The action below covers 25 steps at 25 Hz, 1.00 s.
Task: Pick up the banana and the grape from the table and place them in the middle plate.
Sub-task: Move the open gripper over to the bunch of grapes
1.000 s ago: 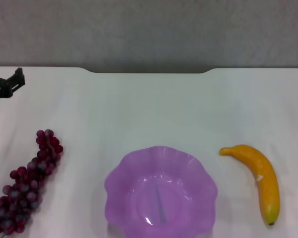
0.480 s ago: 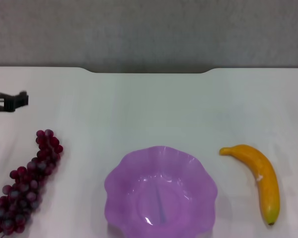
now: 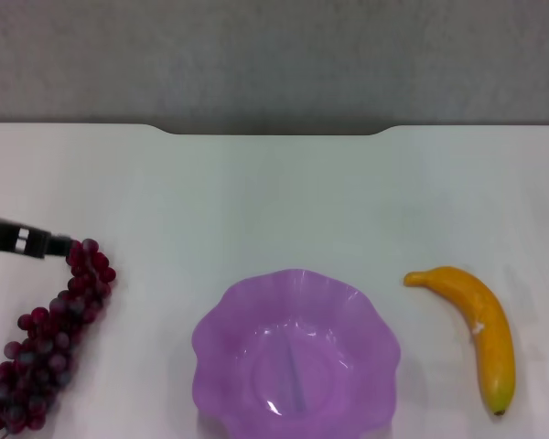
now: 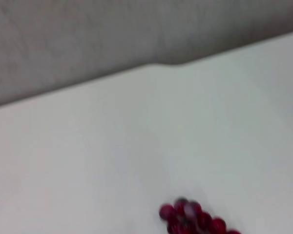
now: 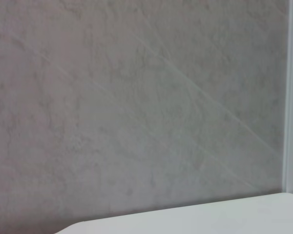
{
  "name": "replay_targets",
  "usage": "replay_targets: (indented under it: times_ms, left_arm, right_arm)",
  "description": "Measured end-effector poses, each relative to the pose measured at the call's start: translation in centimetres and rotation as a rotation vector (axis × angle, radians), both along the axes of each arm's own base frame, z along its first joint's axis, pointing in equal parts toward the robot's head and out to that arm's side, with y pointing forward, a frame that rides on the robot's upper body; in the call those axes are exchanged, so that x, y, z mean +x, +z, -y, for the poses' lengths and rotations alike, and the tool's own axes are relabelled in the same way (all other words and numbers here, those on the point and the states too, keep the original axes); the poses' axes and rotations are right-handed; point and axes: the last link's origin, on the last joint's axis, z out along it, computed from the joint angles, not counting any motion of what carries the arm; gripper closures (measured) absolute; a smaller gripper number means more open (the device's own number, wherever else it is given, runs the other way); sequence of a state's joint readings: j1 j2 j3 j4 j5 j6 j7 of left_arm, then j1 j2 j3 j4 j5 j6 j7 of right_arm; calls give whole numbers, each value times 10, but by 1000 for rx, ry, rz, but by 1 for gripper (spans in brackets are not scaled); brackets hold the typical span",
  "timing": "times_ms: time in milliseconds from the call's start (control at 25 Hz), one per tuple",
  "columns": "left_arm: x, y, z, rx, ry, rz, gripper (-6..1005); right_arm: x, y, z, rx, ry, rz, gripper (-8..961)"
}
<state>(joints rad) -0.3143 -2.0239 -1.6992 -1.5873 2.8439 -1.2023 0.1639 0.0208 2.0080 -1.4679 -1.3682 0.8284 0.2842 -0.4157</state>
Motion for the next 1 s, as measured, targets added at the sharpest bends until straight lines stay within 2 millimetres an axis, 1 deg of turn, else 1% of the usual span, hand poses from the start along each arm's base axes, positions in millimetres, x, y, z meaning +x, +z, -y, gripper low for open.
replay_targets:
  times_ms: [160, 280, 440, 680, 1000]
  left_arm:
    - [-3, -9, 0, -70, 46, -12, 167]
    - [-8, -20, -2, -142, 93, -26, 170]
    - [-16, -29, -4, -196, 145, -43, 173]
    - [-25, -36, -7, -234, 189, -70, 178]
    - [-34, -40, -9, -261, 239, -81, 184]
  right_arm:
    - [0, 0, 0, 0, 1, 0, 391]
    - [-2, -1, -1, -2, 5, 0, 391]
    - [-2, -3, -3, -8, 6, -1, 391]
    - [-2, -4, -3, -10, 5, -1, 391]
    - [-3, -5, -4, -13, 9, -1, 391]
